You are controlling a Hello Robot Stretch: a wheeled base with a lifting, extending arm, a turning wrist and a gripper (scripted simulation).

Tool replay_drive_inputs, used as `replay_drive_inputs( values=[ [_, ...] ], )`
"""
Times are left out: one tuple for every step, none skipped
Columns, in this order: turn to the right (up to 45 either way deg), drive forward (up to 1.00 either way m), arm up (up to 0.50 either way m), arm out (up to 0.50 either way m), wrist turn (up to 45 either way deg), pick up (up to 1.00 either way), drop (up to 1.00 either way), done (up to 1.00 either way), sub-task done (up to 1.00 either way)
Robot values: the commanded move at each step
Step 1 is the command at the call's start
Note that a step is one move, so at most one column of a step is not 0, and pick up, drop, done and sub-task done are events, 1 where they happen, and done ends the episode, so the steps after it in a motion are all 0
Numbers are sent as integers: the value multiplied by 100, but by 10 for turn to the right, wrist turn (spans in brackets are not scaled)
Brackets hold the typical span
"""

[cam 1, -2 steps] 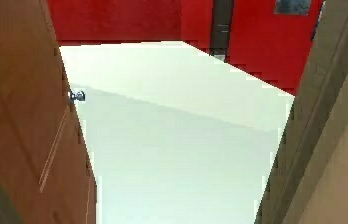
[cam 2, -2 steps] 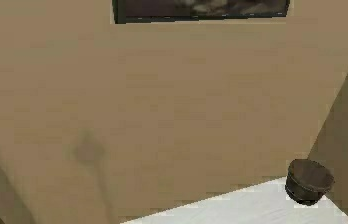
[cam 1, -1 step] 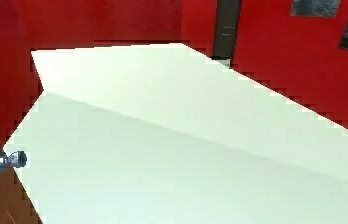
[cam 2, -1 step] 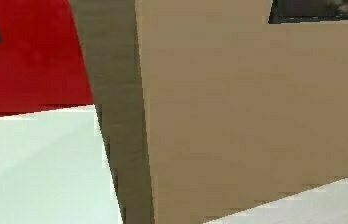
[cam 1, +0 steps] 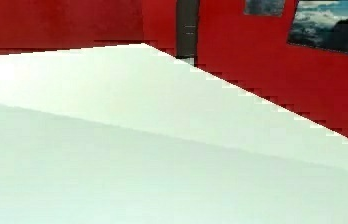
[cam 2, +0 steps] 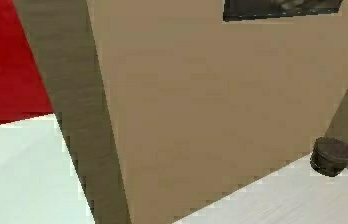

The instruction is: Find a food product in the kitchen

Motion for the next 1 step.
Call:
replay_drive_inputs(
  values=[
    [0,100,0,0,0,0,0,0,0]
  ],
)
